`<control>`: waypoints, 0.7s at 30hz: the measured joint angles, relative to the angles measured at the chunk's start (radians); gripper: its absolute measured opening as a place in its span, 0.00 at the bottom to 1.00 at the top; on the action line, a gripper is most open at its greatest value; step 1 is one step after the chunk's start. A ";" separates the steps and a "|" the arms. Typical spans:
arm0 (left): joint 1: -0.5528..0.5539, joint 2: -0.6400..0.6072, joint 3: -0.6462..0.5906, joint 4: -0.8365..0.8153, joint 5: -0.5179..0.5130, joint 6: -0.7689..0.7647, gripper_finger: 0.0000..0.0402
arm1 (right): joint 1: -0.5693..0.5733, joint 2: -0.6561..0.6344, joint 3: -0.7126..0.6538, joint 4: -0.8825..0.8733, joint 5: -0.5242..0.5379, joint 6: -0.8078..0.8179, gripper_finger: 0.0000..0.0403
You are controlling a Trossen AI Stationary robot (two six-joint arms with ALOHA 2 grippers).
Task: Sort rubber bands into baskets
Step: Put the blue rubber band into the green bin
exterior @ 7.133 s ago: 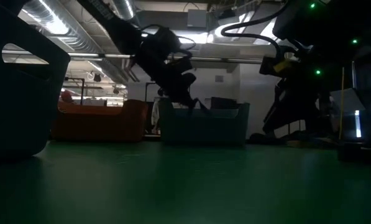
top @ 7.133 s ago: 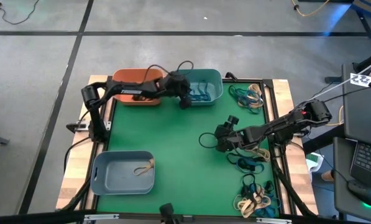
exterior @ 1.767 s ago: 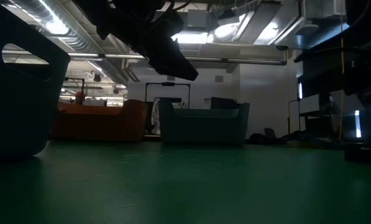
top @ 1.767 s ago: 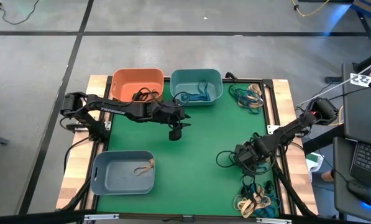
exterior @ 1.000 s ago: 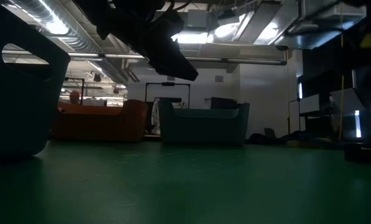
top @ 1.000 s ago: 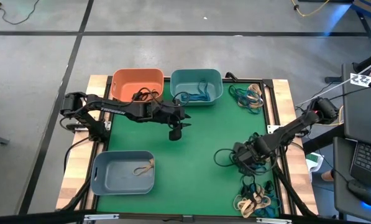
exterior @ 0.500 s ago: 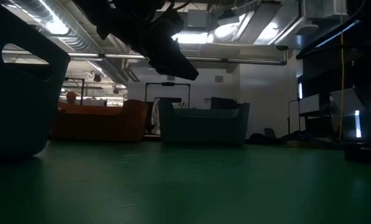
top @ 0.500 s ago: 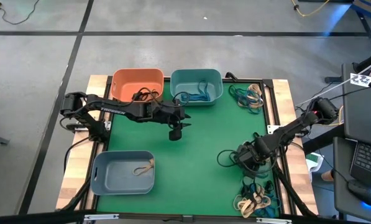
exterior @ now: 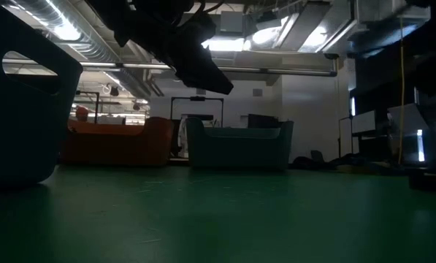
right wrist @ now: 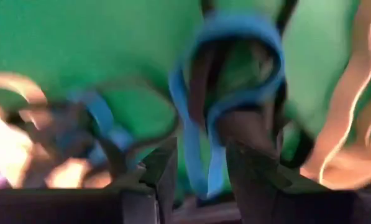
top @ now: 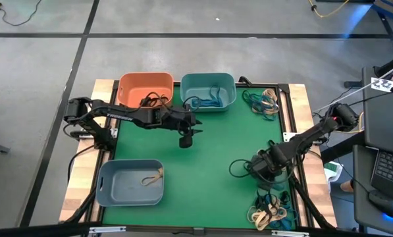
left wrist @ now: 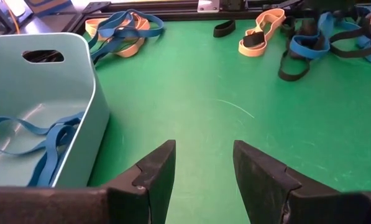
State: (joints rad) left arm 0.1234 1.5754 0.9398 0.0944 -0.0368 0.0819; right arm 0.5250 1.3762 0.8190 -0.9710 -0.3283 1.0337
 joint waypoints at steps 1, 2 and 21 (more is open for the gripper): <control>0.000 0.000 0.000 0.000 0.000 0.005 0.40 | 0.005 0.000 0.003 0.030 0.020 0.002 0.34; 0.000 0.000 0.000 0.000 0.000 0.010 0.40 | 0.011 0.000 0.003 0.068 0.038 0.005 0.34; -0.005 0.000 0.000 0.015 0.000 0.001 0.40 | 0.197 0.005 0.002 0.233 0.337 0.255 0.34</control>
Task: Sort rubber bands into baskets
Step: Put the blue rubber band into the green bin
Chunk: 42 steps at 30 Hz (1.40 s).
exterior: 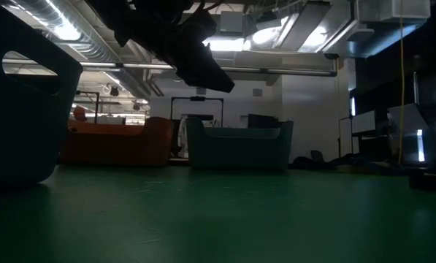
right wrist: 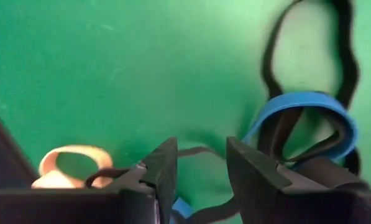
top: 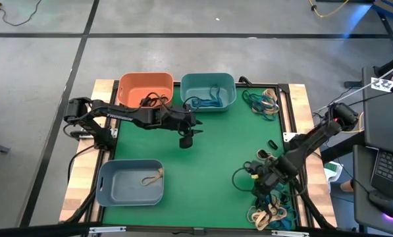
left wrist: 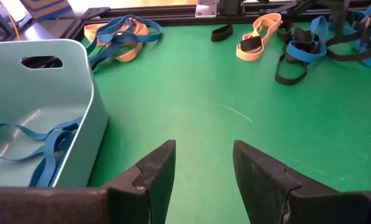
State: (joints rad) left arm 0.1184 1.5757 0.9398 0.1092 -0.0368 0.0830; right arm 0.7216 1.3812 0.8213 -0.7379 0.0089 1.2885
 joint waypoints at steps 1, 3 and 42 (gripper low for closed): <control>0.000 0.000 0.000 0.001 0.000 -0.003 0.40 | -0.001 0.005 -0.006 0.003 0.000 0.009 0.34; 0.000 0.000 0.000 0.001 0.000 -0.003 0.40 | -0.001 0.019 -0.025 0.003 -0.005 0.021 0.34; 0.000 0.000 0.000 0.007 0.000 -0.004 0.40 | -0.002 0.027 0.080 -0.226 0.084 -0.176 0.02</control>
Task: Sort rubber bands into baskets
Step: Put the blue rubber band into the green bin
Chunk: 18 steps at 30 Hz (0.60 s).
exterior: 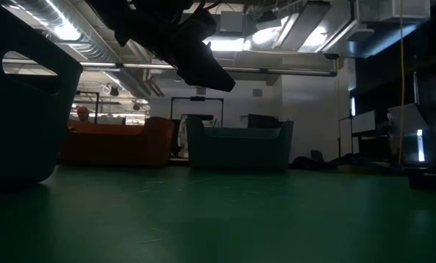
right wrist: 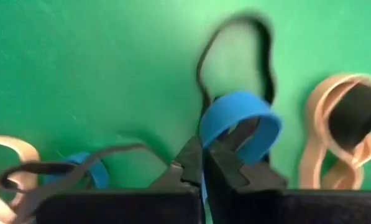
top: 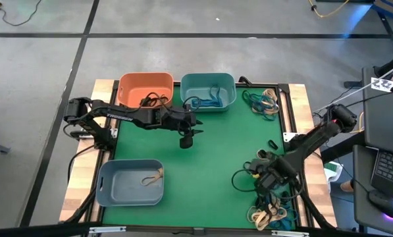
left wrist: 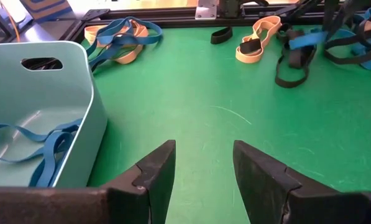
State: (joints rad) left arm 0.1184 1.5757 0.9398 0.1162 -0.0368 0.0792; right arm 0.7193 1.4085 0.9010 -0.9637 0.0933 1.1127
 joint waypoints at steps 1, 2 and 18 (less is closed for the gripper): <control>0.000 0.000 0.000 0.000 0.000 0.000 0.40 | 0.000 -0.017 0.010 -0.008 0.029 -0.008 0.03; 0.000 0.000 0.000 0.000 0.000 0.000 0.40 | 0.000 -0.035 0.018 -0.008 0.059 -0.020 0.03; -0.047 -0.049 -0.156 0.137 0.001 -0.019 0.40 | -0.212 -0.179 0.058 0.037 0.338 -0.398 0.02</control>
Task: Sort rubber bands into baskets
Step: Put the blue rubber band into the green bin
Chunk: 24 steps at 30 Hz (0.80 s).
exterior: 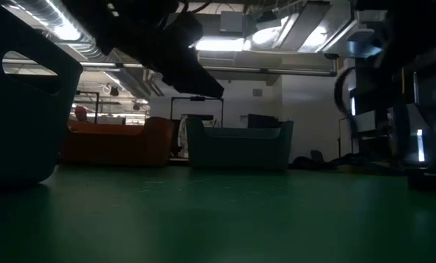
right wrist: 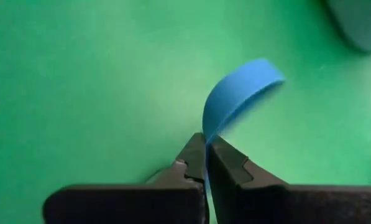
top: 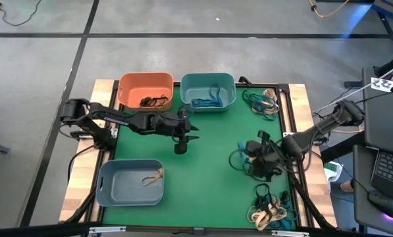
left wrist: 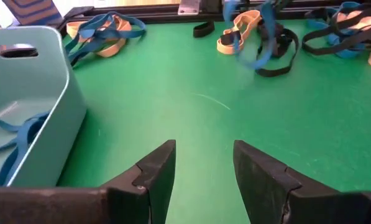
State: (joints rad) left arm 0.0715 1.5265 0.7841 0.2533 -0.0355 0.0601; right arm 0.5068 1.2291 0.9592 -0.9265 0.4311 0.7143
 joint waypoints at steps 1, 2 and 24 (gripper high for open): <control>0.000 -0.010 -0.017 0.014 0.000 -0.002 0.40 | -0.023 -0.002 0.000 0.002 0.003 -0.035 0.02; 0.000 -0.025 -0.031 0.021 -0.001 -0.004 0.40 | -0.049 -0.003 0.000 0.009 0.006 -0.069 0.02; 0.016 -0.201 -0.217 0.198 -0.003 0.043 0.40 | -0.703 0.015 0.112 0.595 0.094 -0.891 0.02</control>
State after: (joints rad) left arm 0.0874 1.3258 0.5674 0.4515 -0.0382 0.1036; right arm -0.1957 1.2443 1.0714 -0.3317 0.5253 -0.1765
